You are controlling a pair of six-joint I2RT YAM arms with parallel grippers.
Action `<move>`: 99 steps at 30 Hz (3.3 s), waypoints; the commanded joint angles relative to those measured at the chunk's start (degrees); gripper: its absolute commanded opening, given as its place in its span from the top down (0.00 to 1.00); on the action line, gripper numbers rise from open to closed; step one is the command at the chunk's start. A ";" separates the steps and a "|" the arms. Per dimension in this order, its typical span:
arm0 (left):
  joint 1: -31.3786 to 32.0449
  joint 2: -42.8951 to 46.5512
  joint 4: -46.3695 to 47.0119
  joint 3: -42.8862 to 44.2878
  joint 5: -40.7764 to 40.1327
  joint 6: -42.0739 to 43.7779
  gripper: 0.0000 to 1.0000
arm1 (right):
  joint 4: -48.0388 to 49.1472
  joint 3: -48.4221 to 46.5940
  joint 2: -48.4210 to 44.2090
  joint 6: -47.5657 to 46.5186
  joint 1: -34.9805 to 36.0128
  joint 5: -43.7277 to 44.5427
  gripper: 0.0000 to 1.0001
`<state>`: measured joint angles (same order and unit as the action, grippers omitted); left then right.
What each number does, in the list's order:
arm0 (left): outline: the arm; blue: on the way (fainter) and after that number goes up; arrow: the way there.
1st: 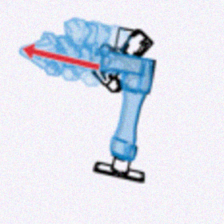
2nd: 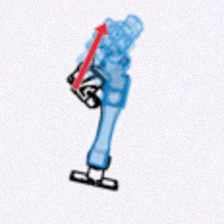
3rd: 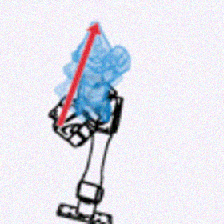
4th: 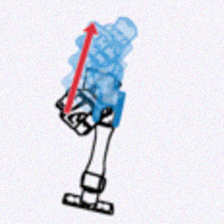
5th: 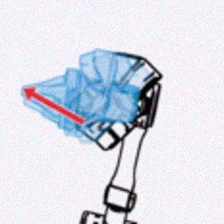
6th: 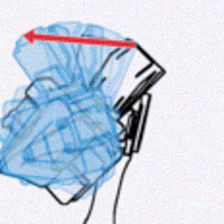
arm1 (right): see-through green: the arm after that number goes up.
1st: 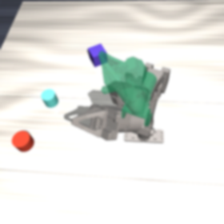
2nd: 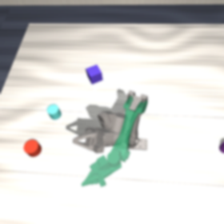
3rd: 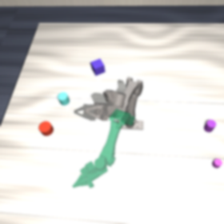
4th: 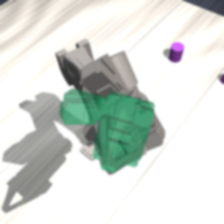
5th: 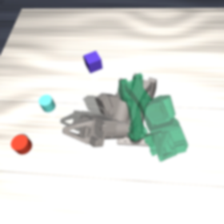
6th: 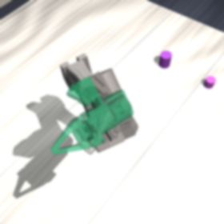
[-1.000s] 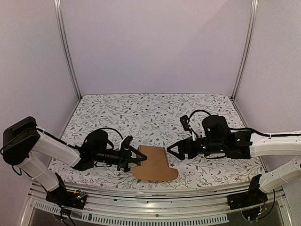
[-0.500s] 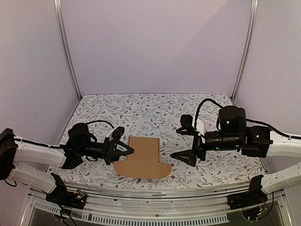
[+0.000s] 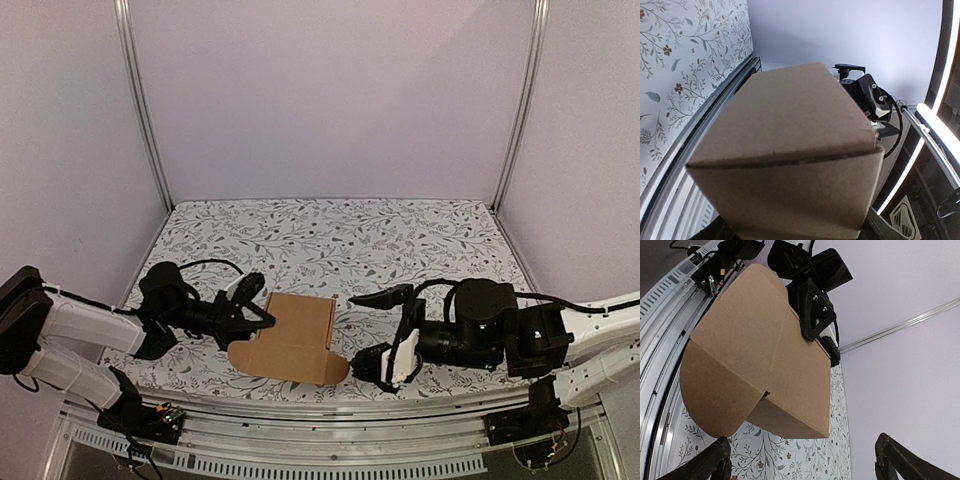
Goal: Fold the paper box
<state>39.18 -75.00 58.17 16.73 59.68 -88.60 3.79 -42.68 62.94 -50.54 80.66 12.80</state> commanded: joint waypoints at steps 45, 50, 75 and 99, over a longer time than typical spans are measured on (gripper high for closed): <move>-0.75 1.34 3.18 -3.95 2.49 -0.72 0.60 | 48.98 7.43 26.97 -26.81 8.43 22.49 0.43; -0.77 3.53 -0.74 -3.36 2.18 1.78 0.41 | 48.23 7.65 26.26 -26.15 8.36 22.81 0.44; 0.74 29.08 -80.92 16.91 -28.30 46.81 0.27 | -7.89 0.79 7.26 20.74 -1.52 -2.84 0.45; 23.70 8.64 -97.82 38.99 -61.83 65.70 0.35 | 4.44 1.28 22.01 36.74 -15.53 -31.59 0.50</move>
<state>59.79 -64.18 -34.59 52.82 4.78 -27.42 5.08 -40.71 83.37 -15.44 66.17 -16.32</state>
